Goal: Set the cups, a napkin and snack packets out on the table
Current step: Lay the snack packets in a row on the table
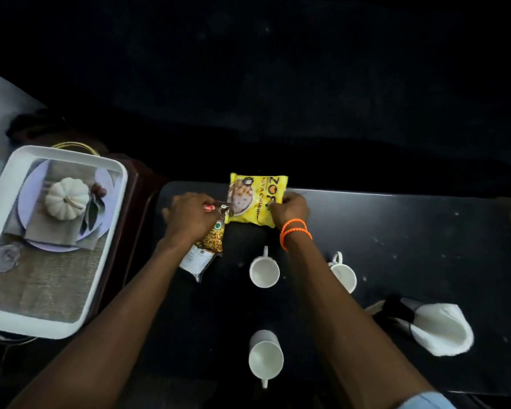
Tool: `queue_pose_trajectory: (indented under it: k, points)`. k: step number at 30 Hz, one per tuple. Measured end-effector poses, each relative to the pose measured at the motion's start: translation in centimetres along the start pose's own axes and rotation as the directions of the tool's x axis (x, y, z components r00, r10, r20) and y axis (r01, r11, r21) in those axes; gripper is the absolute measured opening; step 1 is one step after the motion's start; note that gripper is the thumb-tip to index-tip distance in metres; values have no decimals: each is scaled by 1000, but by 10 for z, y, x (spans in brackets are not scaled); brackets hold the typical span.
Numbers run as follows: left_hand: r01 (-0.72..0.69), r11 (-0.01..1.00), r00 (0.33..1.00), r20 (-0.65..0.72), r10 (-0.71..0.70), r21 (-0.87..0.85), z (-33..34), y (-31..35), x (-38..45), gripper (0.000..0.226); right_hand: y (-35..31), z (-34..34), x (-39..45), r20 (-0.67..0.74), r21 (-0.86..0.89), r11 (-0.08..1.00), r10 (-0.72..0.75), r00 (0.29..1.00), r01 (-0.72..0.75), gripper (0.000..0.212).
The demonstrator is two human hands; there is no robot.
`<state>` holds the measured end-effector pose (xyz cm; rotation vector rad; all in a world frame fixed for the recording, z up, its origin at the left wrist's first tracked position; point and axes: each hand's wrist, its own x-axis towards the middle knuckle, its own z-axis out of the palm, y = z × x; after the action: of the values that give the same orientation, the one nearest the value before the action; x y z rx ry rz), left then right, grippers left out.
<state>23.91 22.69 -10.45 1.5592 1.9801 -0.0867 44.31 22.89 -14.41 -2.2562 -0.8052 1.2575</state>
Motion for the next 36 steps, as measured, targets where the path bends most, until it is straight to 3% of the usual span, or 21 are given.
queue_pose_trajectory:
  k: [2,5,9,11,13,14,16,18,21,26,29,31,33,36]
  points:
    - [4,999,998,-57,-2,32,5,8,2,35,6,-16,-1,-107,71,996,66,992,-58,9]
    - [-94,996,990,-110,93,-5,16,37,7,41,21,-36,-2,-123,252,951,216,969,-181,20]
    - [-302,936,943,90,322,-183,40,87,17,62,35,-51,-10,164,335,867,332,929,-369,18]
    - [-357,916,896,211,390,-181,57,104,20,71,38,-60,-15,239,207,895,345,908,-395,20]
    - [-441,891,857,245,453,-103,73,110,23,76,39,-72,-15,148,-16,970,240,959,-241,24]
    - [-488,869,836,243,491,-80,79,111,25,76,40,-77,-12,47,-117,987,117,992,-111,22]
    - [-561,826,794,245,556,-57,88,112,26,74,39,-86,-8,-83,-313,937,-191,978,156,24]
    - [-605,794,762,246,599,-58,95,111,25,73,39,-86,-3,1,-457,834,-346,938,308,40]
    - [-638,769,739,256,624,-34,103,106,23,80,43,-76,4,138,-509,780,-344,929,364,47]
    - [-675,726,723,312,616,129,105,101,20,86,52,-69,5,93,-523,763,-390,916,378,43]
    - [-679,726,714,331,617,109,95,102,15,86,46,-70,4,97,-585,735,-356,929,343,44]
    - [-633,774,753,238,613,13,80,96,11,80,37,-68,-1,68,-576,740,-380,923,347,48]
    - [-545,836,837,15,547,-66,59,78,10,64,25,-60,-13,33,-448,797,-438,898,405,46]
    - [-290,952,926,-277,256,-92,29,31,11,47,6,-29,-30,134,-278,869,-387,912,409,37]
